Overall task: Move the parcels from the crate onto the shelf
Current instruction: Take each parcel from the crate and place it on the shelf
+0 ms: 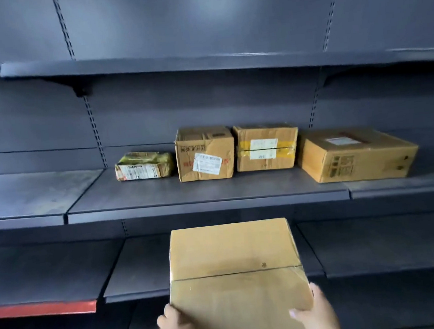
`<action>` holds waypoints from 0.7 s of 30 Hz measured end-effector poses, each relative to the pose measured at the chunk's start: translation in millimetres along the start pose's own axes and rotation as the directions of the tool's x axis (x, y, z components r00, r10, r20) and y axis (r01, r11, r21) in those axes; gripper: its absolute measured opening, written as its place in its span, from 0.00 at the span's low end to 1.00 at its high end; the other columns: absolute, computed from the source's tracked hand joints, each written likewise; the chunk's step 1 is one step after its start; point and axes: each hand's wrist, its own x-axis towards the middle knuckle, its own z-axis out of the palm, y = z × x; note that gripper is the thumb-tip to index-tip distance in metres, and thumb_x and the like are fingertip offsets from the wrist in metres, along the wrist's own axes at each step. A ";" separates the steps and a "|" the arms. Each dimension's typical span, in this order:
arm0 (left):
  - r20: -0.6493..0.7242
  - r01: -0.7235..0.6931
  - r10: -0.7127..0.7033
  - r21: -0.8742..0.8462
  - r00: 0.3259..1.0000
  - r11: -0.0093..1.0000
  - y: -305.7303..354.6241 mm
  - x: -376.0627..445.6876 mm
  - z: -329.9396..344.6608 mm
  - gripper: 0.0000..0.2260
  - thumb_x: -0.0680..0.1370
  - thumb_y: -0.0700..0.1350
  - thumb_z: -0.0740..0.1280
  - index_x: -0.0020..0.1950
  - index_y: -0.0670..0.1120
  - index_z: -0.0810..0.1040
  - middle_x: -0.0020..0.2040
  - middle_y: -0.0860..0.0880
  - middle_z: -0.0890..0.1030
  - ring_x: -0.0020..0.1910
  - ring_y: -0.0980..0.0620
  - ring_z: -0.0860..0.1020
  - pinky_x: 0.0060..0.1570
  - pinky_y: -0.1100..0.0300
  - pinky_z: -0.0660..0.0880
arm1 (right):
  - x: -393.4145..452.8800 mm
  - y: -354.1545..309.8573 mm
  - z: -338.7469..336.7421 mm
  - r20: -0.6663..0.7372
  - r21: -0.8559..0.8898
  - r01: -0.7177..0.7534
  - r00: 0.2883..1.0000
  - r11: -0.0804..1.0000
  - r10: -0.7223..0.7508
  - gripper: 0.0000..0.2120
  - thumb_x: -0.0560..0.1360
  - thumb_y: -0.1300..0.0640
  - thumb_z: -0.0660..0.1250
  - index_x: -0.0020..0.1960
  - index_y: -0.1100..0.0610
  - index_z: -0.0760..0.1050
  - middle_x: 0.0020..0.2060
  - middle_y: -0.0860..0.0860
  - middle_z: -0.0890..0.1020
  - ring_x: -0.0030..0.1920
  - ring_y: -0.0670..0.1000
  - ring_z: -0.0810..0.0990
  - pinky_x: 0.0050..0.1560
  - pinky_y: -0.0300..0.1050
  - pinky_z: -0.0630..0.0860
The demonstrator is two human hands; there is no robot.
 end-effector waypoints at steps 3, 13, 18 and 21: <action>-0.001 -0.026 0.026 -0.015 1.000 1.000 24.1 -9.9 -22.0 0.33 0.76 0.58 0.46 0.75 0.39 0.57 0.74 0.37 0.57 0.72 0.39 0.59 0.72 0.51 0.53 | -12.1 -22.1 -10.1 -0.048 0.022 0.048 0.998 0.999 -0.047 0.40 0.67 0.61 0.74 0.73 0.60 0.59 0.67 0.56 0.72 0.66 0.57 0.71 0.66 0.51 0.67; 0.026 -0.196 0.196 0.239 0.980 0.951 68.2 -14.6 -64.5 0.29 0.75 0.39 0.58 0.74 0.41 0.51 0.69 0.40 0.59 0.65 0.40 0.65 0.63 0.52 0.66 | -15.8 -82.5 -31.3 -0.153 0.194 0.231 0.967 0.953 -0.203 0.33 0.67 0.65 0.73 0.68 0.57 0.64 0.58 0.54 0.75 0.54 0.53 0.73 0.52 0.46 0.70; -0.011 -0.267 0.275 0.203 0.961 0.942 88.8 -6.8 -69.2 0.29 0.74 0.38 0.58 0.74 0.42 0.51 0.68 0.41 0.59 0.64 0.41 0.65 0.56 0.54 0.67 | -3.7 -107.3 -39.2 -0.190 0.224 0.291 0.949 0.930 -0.251 0.36 0.68 0.66 0.72 0.72 0.58 0.61 0.63 0.55 0.73 0.62 0.56 0.72 0.59 0.50 0.71; -0.026 -0.285 0.296 0.197 0.955 0.938 104.9 -2.0 -69.9 0.29 0.75 0.39 0.59 0.74 0.41 0.51 0.68 0.41 0.59 0.63 0.41 0.65 0.50 0.56 0.67 | 4.6 -119.8 -44.8 -0.187 0.240 0.313 0.944 0.919 -0.272 0.33 0.68 0.66 0.72 0.69 0.59 0.63 0.60 0.55 0.75 0.57 0.54 0.74 0.55 0.50 0.73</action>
